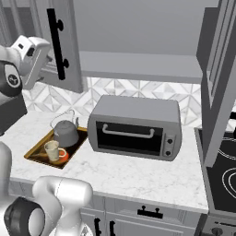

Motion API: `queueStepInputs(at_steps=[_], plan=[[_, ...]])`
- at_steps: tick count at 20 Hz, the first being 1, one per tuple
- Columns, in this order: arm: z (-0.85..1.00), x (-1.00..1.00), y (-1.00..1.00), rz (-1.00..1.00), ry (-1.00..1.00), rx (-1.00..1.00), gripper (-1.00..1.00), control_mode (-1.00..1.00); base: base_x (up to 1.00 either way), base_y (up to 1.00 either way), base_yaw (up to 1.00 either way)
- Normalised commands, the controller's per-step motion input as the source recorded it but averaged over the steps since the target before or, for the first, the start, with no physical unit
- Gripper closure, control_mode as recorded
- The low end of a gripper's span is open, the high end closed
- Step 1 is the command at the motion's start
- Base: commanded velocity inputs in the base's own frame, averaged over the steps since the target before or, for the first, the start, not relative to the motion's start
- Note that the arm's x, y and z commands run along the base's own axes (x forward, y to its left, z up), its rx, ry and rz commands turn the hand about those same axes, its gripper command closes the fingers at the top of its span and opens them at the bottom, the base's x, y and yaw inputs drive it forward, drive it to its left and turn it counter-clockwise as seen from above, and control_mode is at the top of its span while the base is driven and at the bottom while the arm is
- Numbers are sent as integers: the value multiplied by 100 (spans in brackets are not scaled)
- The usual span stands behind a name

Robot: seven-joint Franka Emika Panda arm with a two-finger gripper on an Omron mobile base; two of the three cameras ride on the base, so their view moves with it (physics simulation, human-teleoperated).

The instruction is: Pick the kettle from the counter and place it on the tray. Then pick the mug from the cabinet and place it on the tray. Then close the cabinet doors.

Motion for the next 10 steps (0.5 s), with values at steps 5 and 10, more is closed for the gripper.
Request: queueStepInputs(at_steps=[5, 10], plan=[[-13, 60, -16, 0, 0, 0, -100, -100, 0, 0, 0], [-7, 40, -7, 3, -2, 0, -100, -100, 0, 0, 0]])
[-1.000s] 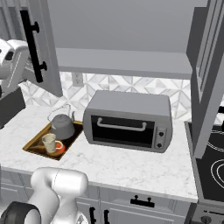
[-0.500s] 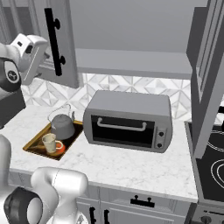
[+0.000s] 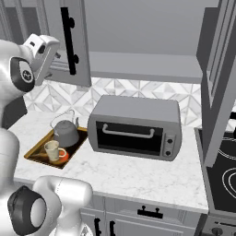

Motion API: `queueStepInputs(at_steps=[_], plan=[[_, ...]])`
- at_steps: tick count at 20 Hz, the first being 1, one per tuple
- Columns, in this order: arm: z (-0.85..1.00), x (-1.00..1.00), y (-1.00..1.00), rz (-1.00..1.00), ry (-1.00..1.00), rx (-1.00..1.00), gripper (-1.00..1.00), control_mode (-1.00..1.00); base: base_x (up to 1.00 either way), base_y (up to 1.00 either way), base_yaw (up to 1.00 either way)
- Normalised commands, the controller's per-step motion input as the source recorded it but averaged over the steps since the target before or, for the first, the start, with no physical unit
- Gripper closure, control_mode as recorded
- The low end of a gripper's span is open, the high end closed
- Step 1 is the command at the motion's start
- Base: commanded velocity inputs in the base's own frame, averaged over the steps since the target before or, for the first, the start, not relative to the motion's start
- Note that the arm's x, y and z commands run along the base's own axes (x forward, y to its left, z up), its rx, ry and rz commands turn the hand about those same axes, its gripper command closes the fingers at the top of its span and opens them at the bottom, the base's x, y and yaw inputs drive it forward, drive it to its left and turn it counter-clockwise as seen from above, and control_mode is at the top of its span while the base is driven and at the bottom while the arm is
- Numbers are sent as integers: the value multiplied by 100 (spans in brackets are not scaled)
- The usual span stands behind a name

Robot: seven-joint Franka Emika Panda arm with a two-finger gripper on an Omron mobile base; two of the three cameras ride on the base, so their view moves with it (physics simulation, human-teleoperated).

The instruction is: Pick the kettle from the counter and place it on the tray. Then pick the mug from the cabinet and place it on the tray. Then close the cabinet doors.

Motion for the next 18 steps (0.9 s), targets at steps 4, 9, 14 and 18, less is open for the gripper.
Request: queueStepInputs(at_steps=[4, 9, 14, 18], plan=[[-3, 47, 0, 6, 0, 0, -100, -100, 0, 0, 0], [-2, 59, -4, 6, 0, 0, -100, -100, 0, 0, 0], [-10, 27, 0, 8, 0, -3, -100, -100, 0, 0, 0], [-14, 5, 0, 16, 0, -1, -100, -100, 0, 0, 0]])
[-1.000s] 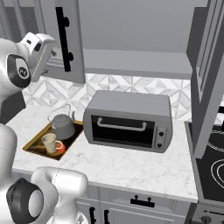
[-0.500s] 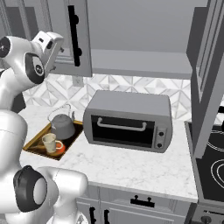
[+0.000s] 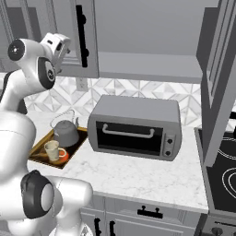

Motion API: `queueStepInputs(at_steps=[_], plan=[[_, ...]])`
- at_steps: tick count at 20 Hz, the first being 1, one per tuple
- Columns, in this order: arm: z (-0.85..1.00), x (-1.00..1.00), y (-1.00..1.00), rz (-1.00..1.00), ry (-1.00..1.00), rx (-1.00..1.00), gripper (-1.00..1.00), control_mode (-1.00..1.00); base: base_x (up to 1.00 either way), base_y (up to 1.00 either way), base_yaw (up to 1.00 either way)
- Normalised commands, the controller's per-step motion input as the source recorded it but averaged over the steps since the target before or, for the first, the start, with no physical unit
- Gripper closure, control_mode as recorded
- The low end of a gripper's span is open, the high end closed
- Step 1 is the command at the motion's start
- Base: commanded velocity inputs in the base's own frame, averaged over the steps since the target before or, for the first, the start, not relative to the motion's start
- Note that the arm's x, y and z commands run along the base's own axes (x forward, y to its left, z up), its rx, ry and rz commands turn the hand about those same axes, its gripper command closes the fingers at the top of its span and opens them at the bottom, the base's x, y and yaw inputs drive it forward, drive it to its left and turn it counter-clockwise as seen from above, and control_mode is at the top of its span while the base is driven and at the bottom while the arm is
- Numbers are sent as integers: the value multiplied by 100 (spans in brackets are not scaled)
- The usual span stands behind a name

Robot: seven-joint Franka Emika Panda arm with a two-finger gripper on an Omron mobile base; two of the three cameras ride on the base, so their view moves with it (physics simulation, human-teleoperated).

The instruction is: Pick the kettle from the counter and place it on the tray. Then pick the mug from the cabinet and place it on the tray. Then close the cabinet doors.

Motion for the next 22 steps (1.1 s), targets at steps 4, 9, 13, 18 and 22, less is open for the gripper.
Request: queueStepInputs(at_steps=[4, 9, 13, 18, 22], plan=[[-13, 20, 0, 14, 4, -1, -100, -100, 0, 0, 0], [-2, -3, 9, 23, 6, 0, -100, -100, 0, 0, 0], [0, -33, 28, 18, 0, -1, -100, -100, 0, 0, 0], [1, -61, 21, 6, 0, 0, -100, -100, 0, 0, 0], [12, -76, 0, -8, 0, 0, -100, -100, 0, 0, 0]])
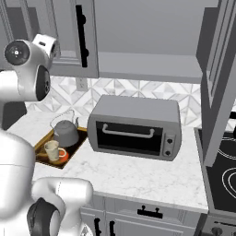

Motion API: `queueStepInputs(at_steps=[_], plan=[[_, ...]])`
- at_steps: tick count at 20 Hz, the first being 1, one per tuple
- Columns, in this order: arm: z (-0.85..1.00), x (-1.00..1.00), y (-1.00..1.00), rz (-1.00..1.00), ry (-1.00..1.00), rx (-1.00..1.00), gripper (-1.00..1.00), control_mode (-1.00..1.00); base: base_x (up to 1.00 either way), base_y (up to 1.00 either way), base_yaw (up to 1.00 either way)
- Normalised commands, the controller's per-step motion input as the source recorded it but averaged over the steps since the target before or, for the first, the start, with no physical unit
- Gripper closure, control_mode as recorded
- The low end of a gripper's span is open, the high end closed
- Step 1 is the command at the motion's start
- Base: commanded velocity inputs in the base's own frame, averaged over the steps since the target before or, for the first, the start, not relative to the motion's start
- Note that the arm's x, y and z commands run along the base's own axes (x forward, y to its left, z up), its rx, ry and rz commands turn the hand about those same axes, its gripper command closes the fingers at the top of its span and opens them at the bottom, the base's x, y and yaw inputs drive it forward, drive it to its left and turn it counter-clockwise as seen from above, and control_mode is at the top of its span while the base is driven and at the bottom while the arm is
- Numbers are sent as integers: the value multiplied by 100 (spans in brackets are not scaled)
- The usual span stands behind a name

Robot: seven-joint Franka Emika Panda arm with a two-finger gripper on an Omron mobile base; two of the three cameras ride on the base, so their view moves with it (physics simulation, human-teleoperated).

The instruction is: Pick the kettle from the counter and place it on the tray. Then pick the mug from the cabinet and place it on the tray. Then close the cabinet doors.

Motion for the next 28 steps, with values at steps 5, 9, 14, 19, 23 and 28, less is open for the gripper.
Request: queueStepInputs(at_steps=[5, 9, 14, 19, 23, 28], plan=[[25, -80, -2, -42, 0, 35, -100, -100, 0, 0, 0], [25, -83, -3, -51, 0, 55, -100, -100, 0, 0, 0], [20, -75, 0, -56, -1, 60, -100, -100, 0, 0, 0], [15, -77, -1, -43, -22, 54, -100, -100, 0, 0, 0], [6, -73, -2, -36, -27, 60, -100, -100, 0, 0, 0], [0, -62, -7, -33, -36, 49, -100, -100, 0, 0, 0]])
